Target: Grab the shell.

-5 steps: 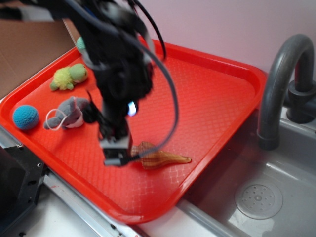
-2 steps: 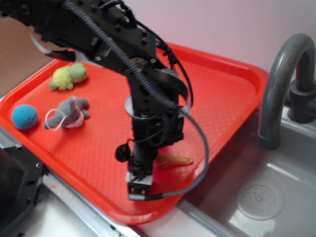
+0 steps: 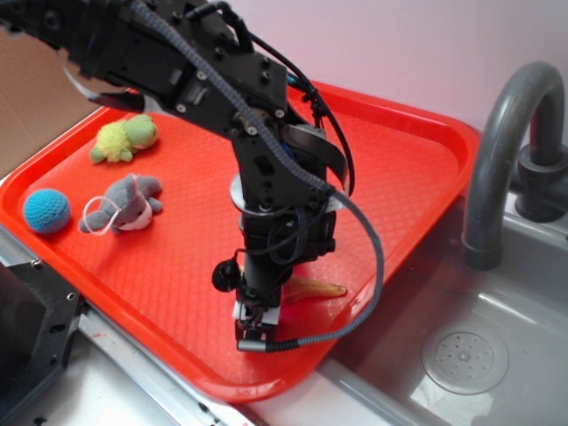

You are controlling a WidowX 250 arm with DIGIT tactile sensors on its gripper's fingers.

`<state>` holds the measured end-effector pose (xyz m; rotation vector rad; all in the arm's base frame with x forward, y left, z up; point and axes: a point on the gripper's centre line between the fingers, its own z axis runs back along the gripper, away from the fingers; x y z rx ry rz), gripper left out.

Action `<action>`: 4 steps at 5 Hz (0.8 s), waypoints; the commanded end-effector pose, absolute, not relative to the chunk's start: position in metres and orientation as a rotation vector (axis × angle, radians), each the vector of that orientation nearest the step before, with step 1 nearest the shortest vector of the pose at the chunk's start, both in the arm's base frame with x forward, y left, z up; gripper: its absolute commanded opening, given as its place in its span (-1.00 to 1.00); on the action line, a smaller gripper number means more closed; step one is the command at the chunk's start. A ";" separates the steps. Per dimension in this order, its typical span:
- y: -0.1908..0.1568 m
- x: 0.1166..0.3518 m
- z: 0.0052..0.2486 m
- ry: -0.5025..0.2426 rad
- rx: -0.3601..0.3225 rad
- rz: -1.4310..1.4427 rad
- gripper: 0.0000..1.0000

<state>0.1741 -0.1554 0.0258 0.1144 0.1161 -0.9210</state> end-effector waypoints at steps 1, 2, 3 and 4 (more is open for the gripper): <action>-0.137 0.204 0.078 -0.020 0.096 -0.662 -1.00; -0.096 0.221 0.126 -0.095 -0.022 -0.448 -1.00; -0.053 0.215 0.175 -0.177 -0.041 -0.245 -1.00; -0.013 0.196 0.219 -0.234 -0.075 -0.057 -1.00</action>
